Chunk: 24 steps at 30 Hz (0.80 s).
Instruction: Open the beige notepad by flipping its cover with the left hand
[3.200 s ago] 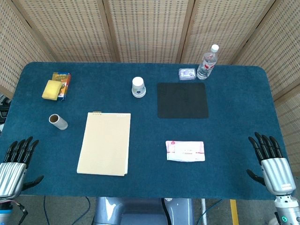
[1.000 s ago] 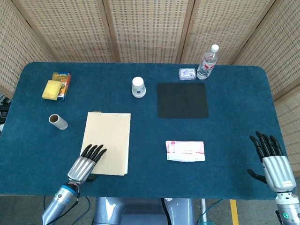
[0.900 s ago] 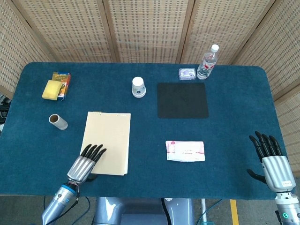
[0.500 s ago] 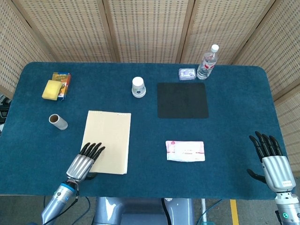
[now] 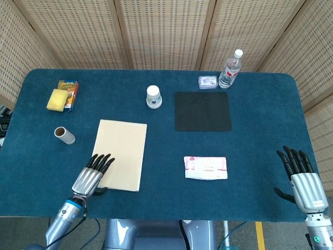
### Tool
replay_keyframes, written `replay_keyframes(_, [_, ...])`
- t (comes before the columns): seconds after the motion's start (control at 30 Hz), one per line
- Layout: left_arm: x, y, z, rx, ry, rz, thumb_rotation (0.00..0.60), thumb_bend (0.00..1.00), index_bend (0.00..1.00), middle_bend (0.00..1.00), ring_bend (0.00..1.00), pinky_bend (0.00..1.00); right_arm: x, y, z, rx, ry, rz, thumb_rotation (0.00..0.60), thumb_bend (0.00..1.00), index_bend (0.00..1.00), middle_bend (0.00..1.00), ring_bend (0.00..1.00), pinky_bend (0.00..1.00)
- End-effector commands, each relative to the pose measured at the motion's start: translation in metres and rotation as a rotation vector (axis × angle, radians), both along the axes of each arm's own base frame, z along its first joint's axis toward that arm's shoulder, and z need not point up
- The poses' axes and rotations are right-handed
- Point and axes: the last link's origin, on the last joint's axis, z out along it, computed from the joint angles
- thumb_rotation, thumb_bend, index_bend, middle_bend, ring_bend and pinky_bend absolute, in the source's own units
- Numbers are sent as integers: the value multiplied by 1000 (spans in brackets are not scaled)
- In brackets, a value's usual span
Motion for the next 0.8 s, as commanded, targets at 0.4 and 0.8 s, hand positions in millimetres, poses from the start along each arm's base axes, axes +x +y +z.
replay_keyframes(0.4, [2,19,3,-12,63,-12,600,333,0,0,0,0,-1,-1,-2,6,6,-5,600,0,0,0,0,0])
replay_keyframes(0.8, [11,37,7,18,73,-31,600,382,0,0,0,0,-2,-2,-4,12,6,-10,600,0,0,0,0,0])
